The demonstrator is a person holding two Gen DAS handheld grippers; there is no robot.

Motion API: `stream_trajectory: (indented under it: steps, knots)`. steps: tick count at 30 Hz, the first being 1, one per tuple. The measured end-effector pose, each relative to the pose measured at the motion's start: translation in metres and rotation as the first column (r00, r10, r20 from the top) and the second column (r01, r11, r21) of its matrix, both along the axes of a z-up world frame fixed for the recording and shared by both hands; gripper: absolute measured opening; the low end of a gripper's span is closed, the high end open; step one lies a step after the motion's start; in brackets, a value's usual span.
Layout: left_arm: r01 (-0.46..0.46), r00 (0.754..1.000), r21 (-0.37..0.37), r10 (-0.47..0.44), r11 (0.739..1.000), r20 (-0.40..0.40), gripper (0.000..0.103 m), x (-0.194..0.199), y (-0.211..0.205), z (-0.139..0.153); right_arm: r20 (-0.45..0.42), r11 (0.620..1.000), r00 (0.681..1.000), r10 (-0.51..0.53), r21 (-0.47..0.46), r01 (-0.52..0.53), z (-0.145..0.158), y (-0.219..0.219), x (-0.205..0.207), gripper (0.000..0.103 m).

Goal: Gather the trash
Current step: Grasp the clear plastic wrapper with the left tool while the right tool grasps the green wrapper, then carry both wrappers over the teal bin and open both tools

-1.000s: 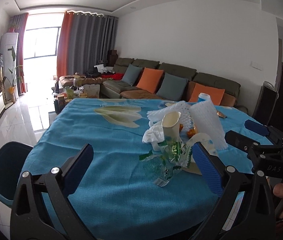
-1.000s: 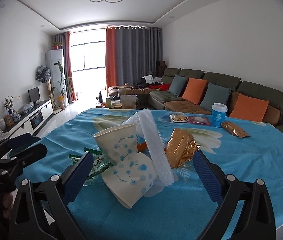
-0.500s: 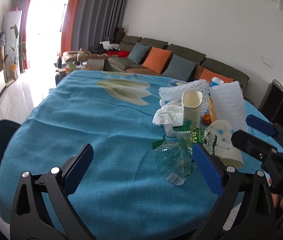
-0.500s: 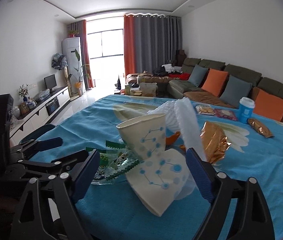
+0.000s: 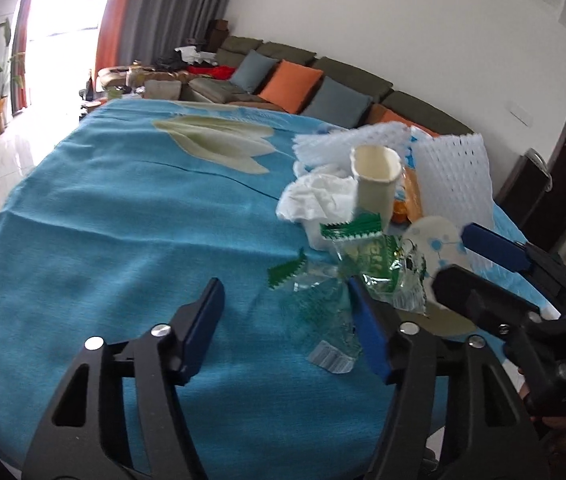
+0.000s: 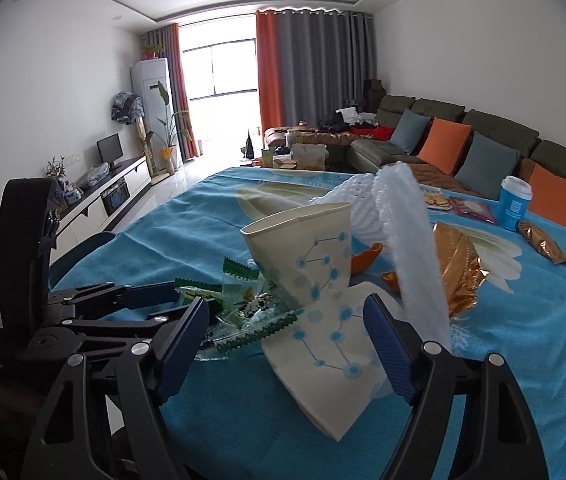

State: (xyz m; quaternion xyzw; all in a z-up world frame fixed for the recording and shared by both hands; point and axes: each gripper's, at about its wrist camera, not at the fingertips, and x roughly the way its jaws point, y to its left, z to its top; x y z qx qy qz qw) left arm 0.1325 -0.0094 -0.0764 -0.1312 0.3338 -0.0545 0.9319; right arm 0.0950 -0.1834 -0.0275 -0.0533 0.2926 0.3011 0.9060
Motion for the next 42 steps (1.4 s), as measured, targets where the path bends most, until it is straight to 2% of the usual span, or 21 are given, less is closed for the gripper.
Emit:
stream_trajectory:
  steps: [5,8,12,13,14,16,19,25,31,38,42]
  knots:
    - [0.046,0.999,0.003,-0.046,0.999,0.001,0.026,0.004,-0.004,-0.001,-0.026,1.0,0.999,0.024,-0.018,-0.024,-0.004,0.007,0.006,0.07]
    - [0.054,0.998,-0.006,-0.054,0.998,0.009,0.021,0.004,-0.003,-0.002,-0.03,0.998,0.998,0.049,-0.027,-0.05,-0.004,0.013,0.006,0.068]
    - [0.044,0.999,0.0,-0.044,0.999,0.022,0.019,-0.001,0.001,0.0,-0.038,0.995,0.996,0.077,-0.055,-0.079,-0.006,0.024,0.007,0.062]
    - [0.045,0.999,-0.002,-0.045,0.999,0.024,0.019,-0.001,0.002,-0.001,-0.043,0.995,0.996,0.083,-0.058,-0.086,-0.007,0.026,0.007,0.057]
    - [0.043,0.999,-0.004,-0.042,0.999,0.023,0.019,-0.001,0.003,-0.001,-0.051,0.994,0.995,0.088,-0.064,-0.091,-0.009,0.027,0.008,0.048]
    - [0.043,0.999,-0.015,-0.043,0.999,0.023,0.019,-0.002,0.006,-0.003,-0.065,0.992,0.994,0.093,-0.081,-0.098,-0.012,0.03,0.009,0.041]
    - [0.043,0.999,-0.022,-0.043,0.999,0.024,0.019,-0.002,0.008,-0.004,-0.076,0.991,0.993,0.089,-0.09,-0.096,-0.014,0.031,0.009,0.037]
    - [0.032,0.999,-0.023,-0.032,0.999,0.034,0.019,-0.007,0.012,-0.003,-0.073,0.994,0.993,0.089,-0.055,-0.093,-0.007,0.029,0.006,0.033]
    - [-0.018,0.998,-0.008,0.019,1.0,0.062,0.019,-0.018,0.026,0.004,-0.065,0.993,0.991,0.116,-0.013,-0.117,0.006,0.032,0.001,0.033]
    - [-0.14,0.983,0.005,0.139,0.99,0.119,0.019,-0.042,0.061,0.023,-0.039,0.983,0.983,0.18,0.033,-0.179,0.023,0.049,-0.005,0.033]
    - [-0.22,0.963,0.025,0.213,0.975,0.168,0.019,-0.059,0.086,0.038,0.006,0.974,0.975,0.222,0.043,-0.222,0.038,0.067,-0.007,0.033]
